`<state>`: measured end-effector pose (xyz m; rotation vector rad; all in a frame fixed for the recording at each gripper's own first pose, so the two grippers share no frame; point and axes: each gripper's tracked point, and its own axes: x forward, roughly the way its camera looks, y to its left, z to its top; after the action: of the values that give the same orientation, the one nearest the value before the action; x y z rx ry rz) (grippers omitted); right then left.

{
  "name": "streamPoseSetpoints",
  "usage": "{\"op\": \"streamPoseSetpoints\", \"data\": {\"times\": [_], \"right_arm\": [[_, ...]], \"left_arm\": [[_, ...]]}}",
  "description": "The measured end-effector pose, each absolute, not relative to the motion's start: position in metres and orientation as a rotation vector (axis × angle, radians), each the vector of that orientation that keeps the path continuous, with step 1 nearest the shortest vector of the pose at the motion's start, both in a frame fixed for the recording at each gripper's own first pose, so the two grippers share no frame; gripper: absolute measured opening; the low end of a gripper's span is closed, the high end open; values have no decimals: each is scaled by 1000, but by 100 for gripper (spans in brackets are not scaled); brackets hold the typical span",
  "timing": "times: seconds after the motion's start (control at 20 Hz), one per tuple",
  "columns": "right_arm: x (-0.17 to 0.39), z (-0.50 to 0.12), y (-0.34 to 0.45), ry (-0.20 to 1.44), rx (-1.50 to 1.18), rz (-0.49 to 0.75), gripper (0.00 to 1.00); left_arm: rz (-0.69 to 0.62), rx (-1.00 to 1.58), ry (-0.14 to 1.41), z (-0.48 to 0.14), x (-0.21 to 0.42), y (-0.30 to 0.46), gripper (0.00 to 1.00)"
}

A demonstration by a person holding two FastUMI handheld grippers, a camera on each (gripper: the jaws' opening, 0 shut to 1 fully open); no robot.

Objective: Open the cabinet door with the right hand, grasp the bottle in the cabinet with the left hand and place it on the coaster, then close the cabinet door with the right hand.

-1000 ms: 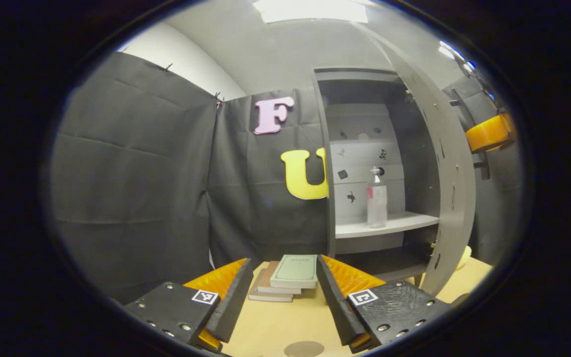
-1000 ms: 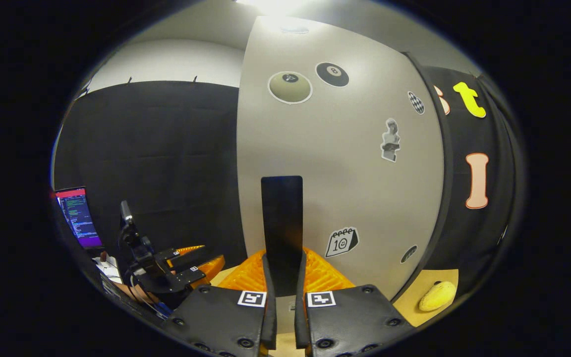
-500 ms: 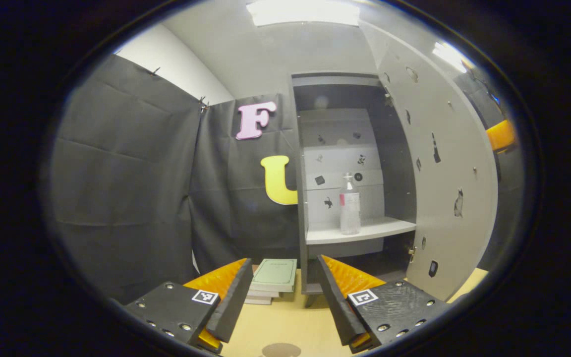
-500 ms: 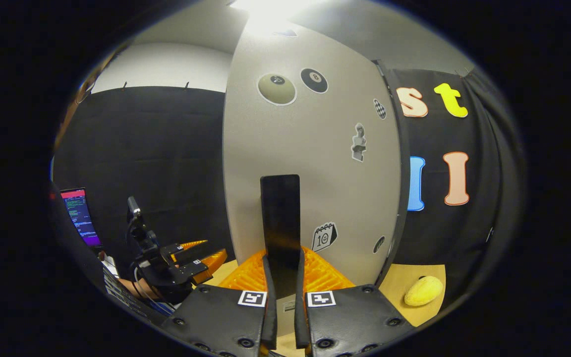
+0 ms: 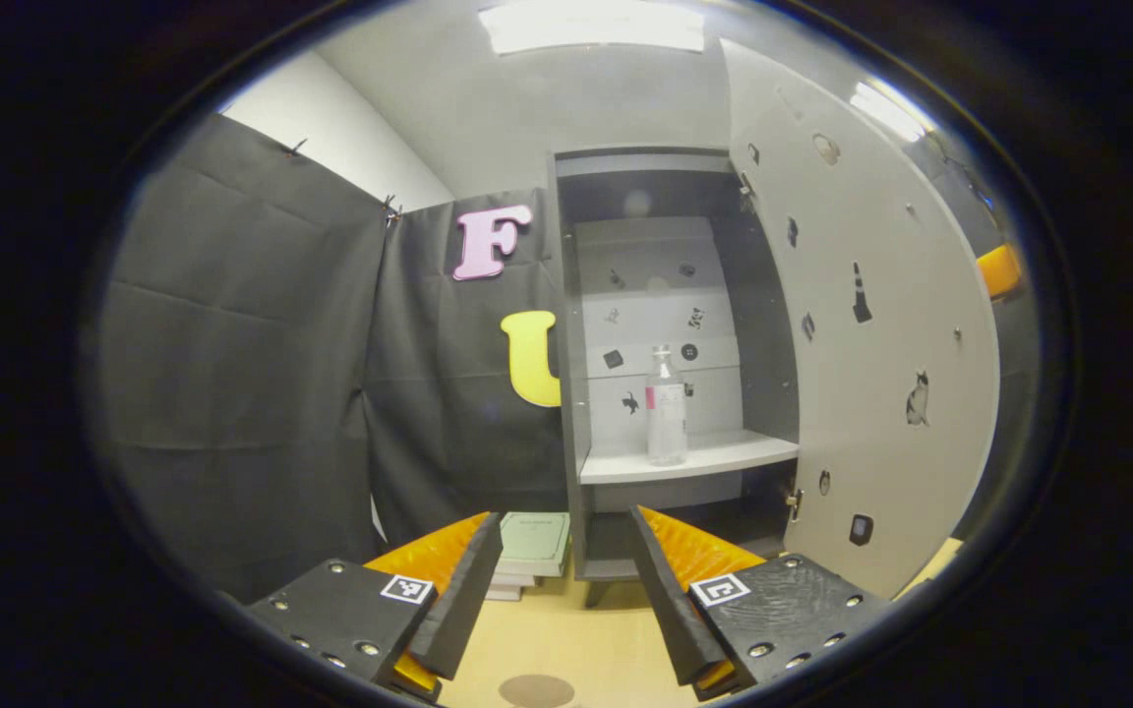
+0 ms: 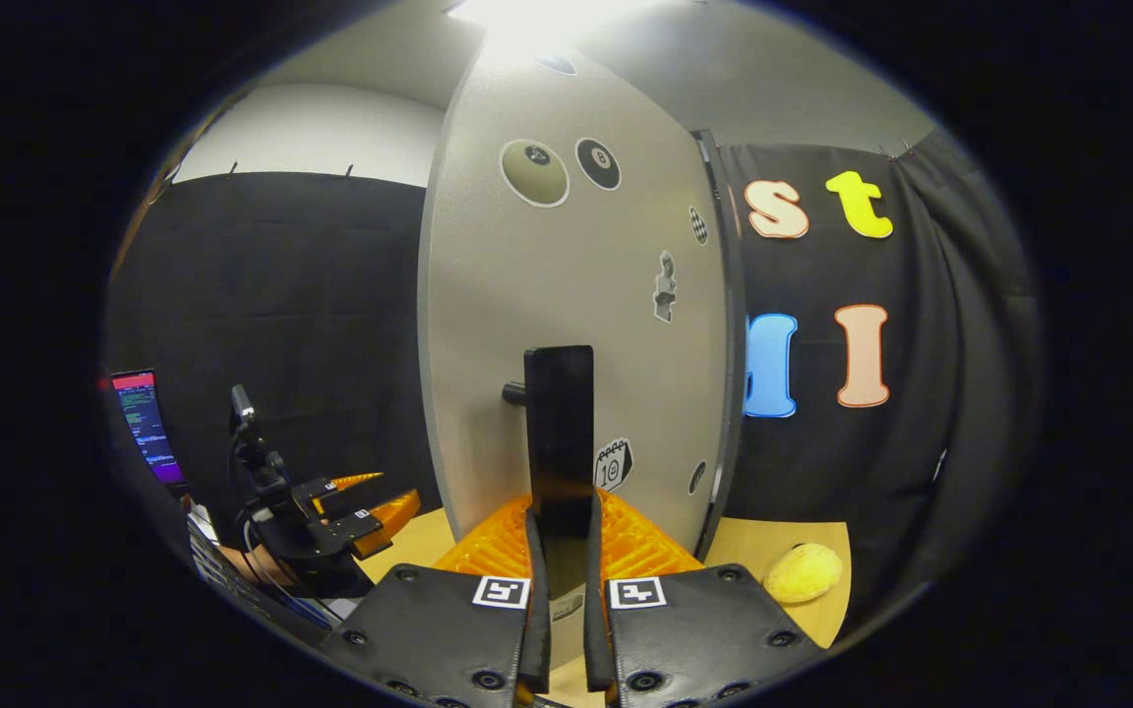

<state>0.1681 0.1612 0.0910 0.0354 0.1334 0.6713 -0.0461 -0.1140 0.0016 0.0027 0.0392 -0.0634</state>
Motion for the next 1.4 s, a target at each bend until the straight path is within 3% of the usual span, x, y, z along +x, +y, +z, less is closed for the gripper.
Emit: {"op": "streamPoseSetpoints", "data": {"times": [0.4,0.65,0.9,1.25,1.35,1.4], "right_arm": [[193,89,128,131,43,560,15],[195,90,135,119,67,605,15],[195,84,133,122,51,563,15],[161,94,108,85,54,535,19],[158,88,88,87,29,492,31],[157,84,80,87,14,476,43]], "left_arm": [[-56,-9,58,-3,-63,-135,77],[-44,3,47,3,-74,-142,77],[-27,11,33,10,-80,-142,77],[-43,9,7,20,-78,-162,77],[-56,10,-7,27,-76,-171,77],[-62,10,-16,31,-76,-177,77]]}}
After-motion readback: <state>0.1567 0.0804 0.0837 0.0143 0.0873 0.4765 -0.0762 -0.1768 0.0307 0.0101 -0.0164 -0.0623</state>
